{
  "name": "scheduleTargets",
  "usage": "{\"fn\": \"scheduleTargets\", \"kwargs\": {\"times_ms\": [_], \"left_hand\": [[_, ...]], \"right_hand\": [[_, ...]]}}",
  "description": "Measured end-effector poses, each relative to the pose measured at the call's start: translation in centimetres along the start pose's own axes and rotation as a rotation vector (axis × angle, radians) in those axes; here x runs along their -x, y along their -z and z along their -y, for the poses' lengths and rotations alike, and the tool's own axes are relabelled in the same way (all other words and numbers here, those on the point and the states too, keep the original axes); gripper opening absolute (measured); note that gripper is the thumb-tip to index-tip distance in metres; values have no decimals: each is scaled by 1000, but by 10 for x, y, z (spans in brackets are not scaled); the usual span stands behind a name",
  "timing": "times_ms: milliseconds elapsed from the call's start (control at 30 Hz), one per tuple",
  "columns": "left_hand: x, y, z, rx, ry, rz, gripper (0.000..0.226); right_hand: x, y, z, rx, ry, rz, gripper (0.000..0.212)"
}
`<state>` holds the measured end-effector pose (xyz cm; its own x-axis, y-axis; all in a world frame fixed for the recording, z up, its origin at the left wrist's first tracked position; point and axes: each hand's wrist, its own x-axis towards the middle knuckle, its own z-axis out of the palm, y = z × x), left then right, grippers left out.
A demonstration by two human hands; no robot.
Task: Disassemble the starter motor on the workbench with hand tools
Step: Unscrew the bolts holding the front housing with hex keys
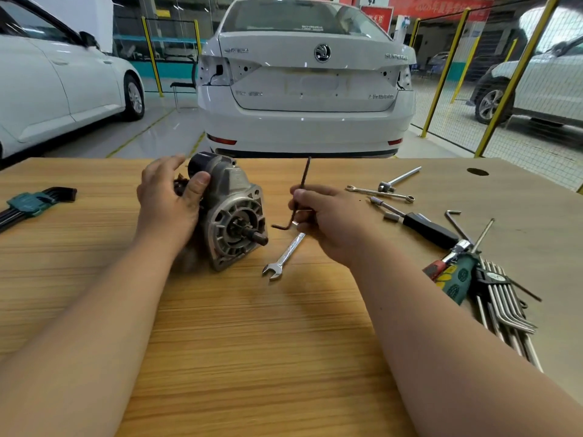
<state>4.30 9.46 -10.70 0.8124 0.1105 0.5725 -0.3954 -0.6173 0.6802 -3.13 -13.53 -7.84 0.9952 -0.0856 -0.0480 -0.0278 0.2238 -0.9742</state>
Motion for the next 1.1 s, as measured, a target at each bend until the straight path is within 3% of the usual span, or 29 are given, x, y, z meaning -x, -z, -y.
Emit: {"fn": "scheduleTargets", "kwargs": {"times_ms": [133,267,367,533,600,700,867,1100], "left_hand": [[1,-3,14,40,303,-25,55],[11,-4,-14,288,279,26,88],[18,-8,-30,239,242,158,102],[12,3,-27,200,118,214,87],[10,5,-25,258,113,266,91],[7,5,-23,334,141,286,103],[6,3,-13,442,172,269,102],[14,-1,-10,572,349,184,75]], "right_hand": [[-8,-6,-15,-126,-68,34,8],[-13,-8,-20,-191,-121,-34,10],[-12,-10,-20,-217,-148,-69,12],[-9,-15,-19,-257,-188,-81,15],[-8,-18,-20,-265,-209,-70,18],[-7,-19,-20,-324,-213,-69,12],[-8,-18,-19,-348,-217,-73,11],[-6,-27,-19,-372,-201,-159,8]]}}
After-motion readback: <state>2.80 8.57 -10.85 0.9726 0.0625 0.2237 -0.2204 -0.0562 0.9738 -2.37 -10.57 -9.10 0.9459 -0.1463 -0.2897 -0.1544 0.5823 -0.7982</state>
